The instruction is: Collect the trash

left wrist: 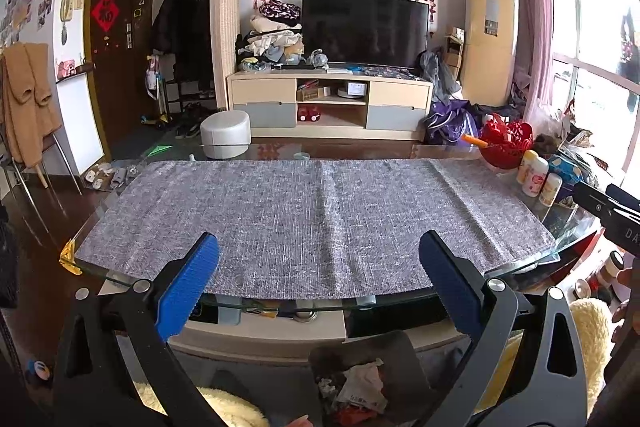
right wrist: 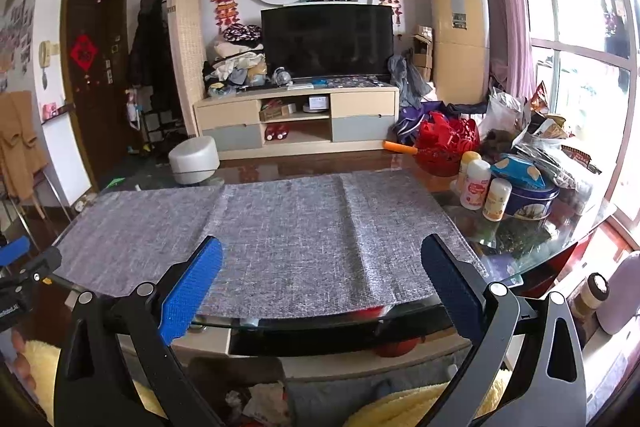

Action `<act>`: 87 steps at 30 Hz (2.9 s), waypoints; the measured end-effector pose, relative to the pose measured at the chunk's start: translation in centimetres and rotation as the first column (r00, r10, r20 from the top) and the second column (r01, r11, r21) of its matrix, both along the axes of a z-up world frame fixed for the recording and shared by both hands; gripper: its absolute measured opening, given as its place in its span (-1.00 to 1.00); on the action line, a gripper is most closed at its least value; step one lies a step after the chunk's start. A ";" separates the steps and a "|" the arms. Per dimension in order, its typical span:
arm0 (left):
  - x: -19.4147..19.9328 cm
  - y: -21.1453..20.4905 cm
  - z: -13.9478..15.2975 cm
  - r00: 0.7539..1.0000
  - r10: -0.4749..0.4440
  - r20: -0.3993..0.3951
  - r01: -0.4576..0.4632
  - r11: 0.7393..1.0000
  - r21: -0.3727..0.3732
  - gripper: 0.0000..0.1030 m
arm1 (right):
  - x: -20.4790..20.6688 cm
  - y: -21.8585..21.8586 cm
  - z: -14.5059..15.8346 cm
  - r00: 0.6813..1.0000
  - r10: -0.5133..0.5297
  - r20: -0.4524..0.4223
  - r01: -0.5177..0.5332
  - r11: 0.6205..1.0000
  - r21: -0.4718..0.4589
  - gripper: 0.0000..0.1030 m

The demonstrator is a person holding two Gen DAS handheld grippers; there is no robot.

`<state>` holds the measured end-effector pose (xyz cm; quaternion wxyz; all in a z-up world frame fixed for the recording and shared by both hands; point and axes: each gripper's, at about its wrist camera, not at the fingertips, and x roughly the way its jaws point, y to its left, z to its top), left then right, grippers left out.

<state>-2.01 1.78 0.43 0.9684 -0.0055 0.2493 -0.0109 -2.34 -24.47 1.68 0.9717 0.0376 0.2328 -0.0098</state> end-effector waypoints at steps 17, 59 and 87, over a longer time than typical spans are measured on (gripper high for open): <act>-1.0 0.0 1.3 0.999 0.001 0.035 -0.001 1.000 -0.004 0.84 | -0.6 0.6 0.9 1.000 0.021 0.010 -0.021 1.000 -0.009 0.94; -1.9 -0.6 1.2 0.999 0.001 0.039 0.000 1.000 -0.018 0.84 | -1.3 1.1 1.1 1.000 0.014 0.000 -0.014 1.000 0.002 0.94; -2.3 -2.4 1.9 0.999 0.004 0.049 -0.002 1.000 -0.031 0.84 | -1.4 1.3 0.9 1.000 0.000 0.003 0.000 1.000 0.015 0.94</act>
